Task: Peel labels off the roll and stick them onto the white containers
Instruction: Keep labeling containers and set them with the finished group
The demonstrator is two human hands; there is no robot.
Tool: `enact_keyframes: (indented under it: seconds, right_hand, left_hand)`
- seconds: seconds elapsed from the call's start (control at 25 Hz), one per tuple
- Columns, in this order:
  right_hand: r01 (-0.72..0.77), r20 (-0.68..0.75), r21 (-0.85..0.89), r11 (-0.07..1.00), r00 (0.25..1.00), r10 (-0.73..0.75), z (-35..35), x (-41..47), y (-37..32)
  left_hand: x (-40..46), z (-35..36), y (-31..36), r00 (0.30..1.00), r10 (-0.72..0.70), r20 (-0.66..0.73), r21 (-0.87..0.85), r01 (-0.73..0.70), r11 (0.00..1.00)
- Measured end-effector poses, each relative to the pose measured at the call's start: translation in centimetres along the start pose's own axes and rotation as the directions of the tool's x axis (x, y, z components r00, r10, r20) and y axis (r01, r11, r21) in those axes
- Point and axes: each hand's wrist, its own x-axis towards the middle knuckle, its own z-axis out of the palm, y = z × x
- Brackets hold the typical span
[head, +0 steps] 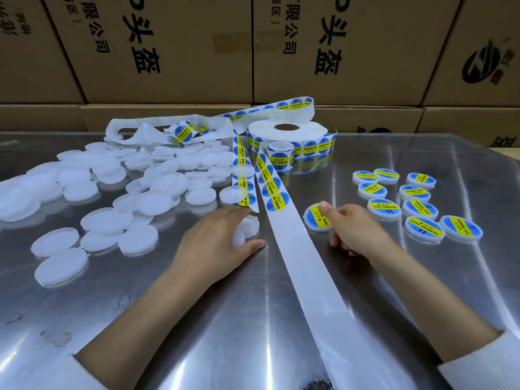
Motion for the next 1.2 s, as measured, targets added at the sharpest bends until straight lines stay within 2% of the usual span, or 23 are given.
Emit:
enact_keyframes:
  seconds: [0.08, 0.16, 0.24, 0.32, 0.36, 0.44, 0.52, 0.64, 0.76, 0.84, 0.92, 1.04, 1.2]
  right_hand:
    - [0.037, -0.131, -0.194, 0.980, 0.989, -0.063, 0.2, -0.1, 0.1]
    - [0.146, -0.235, -0.255, 0.956, 0.950, -0.208, 0.2, -0.7, -0.2]
    - [0.289, -0.191, -0.291, 0.912, 0.917, -0.351, 0.4, -1.1, -0.5]
    - [0.332, -0.082, -0.394, 0.857, 0.916, -0.393, 0.9, -1.1, -0.4]
    - [0.302, -0.064, -0.460, 0.835, 0.927, -0.370, 1.0, -1.0, -0.2]
    - [0.166, -0.120, -0.571, 0.804, 0.952, -0.282, 0.8, -0.6, 0.3]
    - [0.028, -0.172, -0.600, 0.799, 0.971, -0.163, 0.4, -0.3, 0.9]
    - [-0.040, -0.147, -0.591, 0.806, 0.987, -0.060, 0.5, -0.1, 1.4]
    - [0.125, -0.119, -0.521, 0.844, 0.969, -0.217, 1.3, -0.2, 0.7]
    - [0.251, -0.068, -0.407, 0.878, 0.951, -0.303, 2.2, -0.5, 0.0]
    - [0.334, -0.002, -0.372, 0.866, 0.933, -0.360, 3.1, -1.0, -0.3]
    - [0.388, 0.030, -0.343, 0.855, 0.915, -0.403, 3.5, -1.1, -0.3]
    - [0.365, -0.022, -0.059, 0.929, 0.930, -0.367, 3.0, -1.0, -0.4]
  left_hand:
    - [0.1, 0.4, -0.3, 0.995, -0.028, 0.091, 0.029, 0.025, 0.999]
    - [0.1, 0.6, -0.3, 0.997, -0.021, 0.073, 0.024, 0.020, 1.000]
    - [-0.1, 0.5, -0.2, 1.000, 0.002, 0.023, 0.007, -0.002, 1.000]
    - [-0.1, 0.4, 0.0, 1.000, 0.008, 0.003, -0.002, -0.008, 1.000]
    - [-0.1, 0.4, 0.0, 1.000, 0.007, 0.003, -0.004, -0.007, 1.000]
    - [-0.1, 0.4, -0.1, 1.000, 0.006, 0.012, 0.002, -0.006, 1.000]
    - [-0.1, 0.4, -0.1, 1.000, 0.002, 0.022, 0.009, -0.002, 1.000]
    - [0.0, 0.3, -0.1, 1.000, 0.013, 0.006, -0.031, -0.013, 0.999]
    - [0.0, 0.1, 0.2, 1.000, 0.027, -0.010, -0.130, -0.028, 0.991]
    - [0.0, 0.1, 0.2, 0.998, 0.022, -0.065, -0.214, -0.036, 0.976]
    - [0.3, 0.2, 0.1, 0.991, 0.006, -0.130, -0.263, -0.040, 0.964]
    - [0.5, 0.2, -0.1, 0.979, -0.026, -0.200, -0.296, -0.035, 0.955]
    - [0.9, 0.1, -0.6, 0.962, -0.081, -0.261, -0.344, -0.014, 0.939]
